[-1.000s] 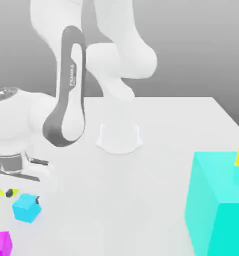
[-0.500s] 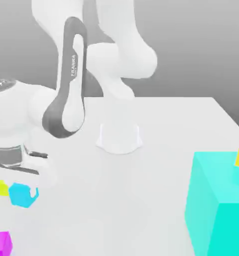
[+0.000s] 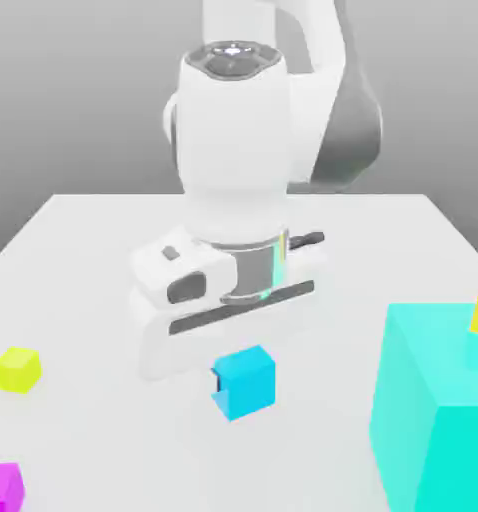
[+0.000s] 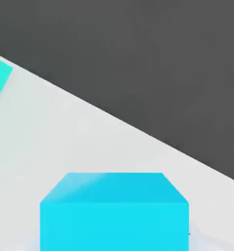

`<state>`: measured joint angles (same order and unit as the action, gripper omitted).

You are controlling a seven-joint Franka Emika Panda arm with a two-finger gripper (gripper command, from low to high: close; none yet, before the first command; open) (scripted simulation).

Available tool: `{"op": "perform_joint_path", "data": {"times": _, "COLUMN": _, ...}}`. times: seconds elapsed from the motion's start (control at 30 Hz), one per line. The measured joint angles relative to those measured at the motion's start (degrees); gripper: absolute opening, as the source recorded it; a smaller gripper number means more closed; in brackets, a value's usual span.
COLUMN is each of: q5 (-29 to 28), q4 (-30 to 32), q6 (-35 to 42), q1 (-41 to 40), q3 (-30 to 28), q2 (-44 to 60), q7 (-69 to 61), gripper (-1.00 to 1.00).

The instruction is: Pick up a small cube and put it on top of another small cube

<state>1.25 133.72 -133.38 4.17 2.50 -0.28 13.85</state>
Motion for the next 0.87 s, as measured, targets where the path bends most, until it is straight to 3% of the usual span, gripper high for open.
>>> {"op": "perform_joint_path", "data": {"times": 0.37, "q5": 0.7, "q4": -9.5, "q6": 16.3, "q1": 16.0, "q3": 8.3, "q2": -7.0, "q7": -8.5, "gripper": -1.0}}
{"op": "perform_joint_path", "data": {"times": 0.5, "q5": 0.3, "q4": -5.8, "q6": 10.5, "q1": 17.1, "q3": 9.3, "q2": -4.8, "q7": -8.9, "gripper": -1.0}}
{"op": "perform_joint_path", "data": {"times": 0.53, "q5": 0.2, "q4": -5.0, "q6": 9.1, "q1": 17.1, "q3": 9.4, "q2": -4.2, "q7": -8.8, "gripper": 1.0}}
{"op": "perform_joint_path", "data": {"times": 0.73, "q5": 0.0, "q4": -4.5, "q6": 8.4, "q1": 16.9, "q3": 9.5, "q2": -3.9, "q7": -8.7, "gripper": 1.0}}
{"op": "perform_joint_path", "data": {"times": 0.87, "q5": 0.4, "q4": -8.8, "q6": 15.3, "q1": 16.9, "q3": 9.3, "q2": -6.7, "q7": -9.1, "gripper": 1.0}}
